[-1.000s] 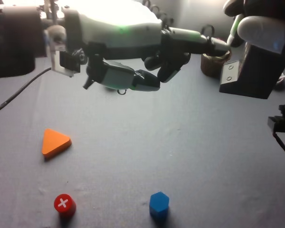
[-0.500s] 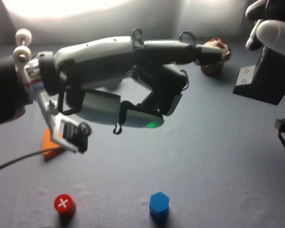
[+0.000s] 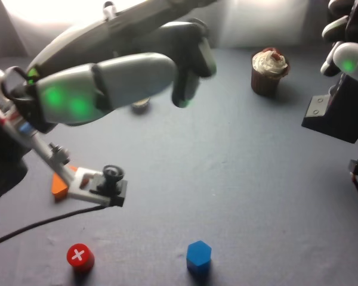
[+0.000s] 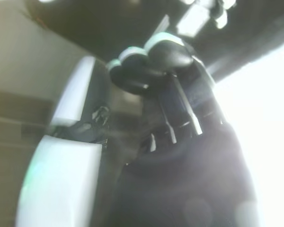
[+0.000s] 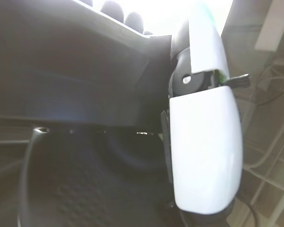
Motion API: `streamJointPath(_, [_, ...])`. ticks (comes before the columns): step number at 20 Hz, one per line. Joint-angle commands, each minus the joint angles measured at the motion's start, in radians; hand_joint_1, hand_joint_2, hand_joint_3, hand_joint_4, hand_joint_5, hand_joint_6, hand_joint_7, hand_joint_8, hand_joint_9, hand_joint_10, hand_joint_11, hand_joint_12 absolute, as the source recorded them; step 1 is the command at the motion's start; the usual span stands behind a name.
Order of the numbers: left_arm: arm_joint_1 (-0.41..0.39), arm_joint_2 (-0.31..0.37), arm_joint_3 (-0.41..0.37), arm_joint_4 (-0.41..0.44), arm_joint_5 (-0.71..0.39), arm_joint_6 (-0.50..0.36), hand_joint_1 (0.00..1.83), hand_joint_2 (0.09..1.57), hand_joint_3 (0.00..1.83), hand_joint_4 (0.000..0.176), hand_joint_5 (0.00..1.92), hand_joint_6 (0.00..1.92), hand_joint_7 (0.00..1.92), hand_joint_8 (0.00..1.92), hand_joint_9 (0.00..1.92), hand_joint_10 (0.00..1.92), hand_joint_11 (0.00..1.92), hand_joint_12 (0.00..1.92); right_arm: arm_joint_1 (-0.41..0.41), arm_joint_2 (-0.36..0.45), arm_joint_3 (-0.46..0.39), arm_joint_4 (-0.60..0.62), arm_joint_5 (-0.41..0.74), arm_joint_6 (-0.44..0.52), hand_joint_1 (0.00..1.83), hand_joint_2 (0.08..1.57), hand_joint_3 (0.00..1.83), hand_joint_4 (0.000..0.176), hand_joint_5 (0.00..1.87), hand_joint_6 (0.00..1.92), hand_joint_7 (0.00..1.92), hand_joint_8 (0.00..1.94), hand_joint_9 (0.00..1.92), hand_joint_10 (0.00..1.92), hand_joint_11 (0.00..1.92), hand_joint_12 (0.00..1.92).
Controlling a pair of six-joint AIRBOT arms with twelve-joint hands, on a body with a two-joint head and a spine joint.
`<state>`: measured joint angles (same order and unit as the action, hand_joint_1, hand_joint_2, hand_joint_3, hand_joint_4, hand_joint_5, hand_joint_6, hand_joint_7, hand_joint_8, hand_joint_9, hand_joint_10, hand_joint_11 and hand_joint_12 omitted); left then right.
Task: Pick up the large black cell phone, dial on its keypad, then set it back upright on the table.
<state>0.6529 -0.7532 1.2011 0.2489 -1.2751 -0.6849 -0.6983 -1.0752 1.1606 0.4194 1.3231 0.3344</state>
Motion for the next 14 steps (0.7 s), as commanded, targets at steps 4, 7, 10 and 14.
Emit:
streamJointPath(4, [-0.015, 0.019, -0.003, -0.106, -0.126, -0.035, 0.37, 1.23, 0.0, 0.019, 0.26, 0.01, 0.6, 0.18, 0.51, 0.66, 0.19, 1.43, -0.03, -0.009, 0.038, -0.009, 0.145, 0.032, 1.39, 1.09, 0.0, 0.0, 0.93, 0.85, 1.03, 0.86, 1.04, 1.13, 1.0, 1.06])
streamJointPath(7, [-0.034, 0.023, 0.002, -0.112, -0.066, -0.047, 0.0, 1.21, 0.0, 0.022, 0.26, 0.0, 0.26, 0.0, 0.23, 0.01, 0.0, 0.51, -0.045, -0.025, 0.057, -0.012, 0.137, 0.043, 1.39, 1.09, 0.0, 0.0, 0.94, 0.86, 1.01, 0.89, 1.05, 1.12, 1.01, 1.07])
streamJointPath(10, [-0.046, 0.036, -0.012, -0.111, -0.051, -0.047, 0.0, 1.15, 0.0, 0.031, 0.23, 0.0, 0.18, 0.0, 0.15, 0.0, 0.0, 0.18, -0.051, -0.035, 0.07, -0.017, 0.136, 0.059, 1.39, 1.08, 0.0, 0.0, 0.95, 0.83, 1.02, 0.88, 1.06, 1.09, 1.04, 1.02])
streamJointPath(14, [-0.046, 0.065, -0.07, -0.112, 0.027, -0.063, 0.0, 1.15, 0.0, 0.007, 0.22, 0.0, 0.2, 0.0, 0.15, 0.0, 0.0, 0.31, -0.051, -0.046, 0.08, -0.033, 0.117, 0.091, 1.39, 1.09, 0.0, 0.0, 0.95, 0.86, 1.02, 0.86, 1.05, 1.11, 1.03, 1.04])
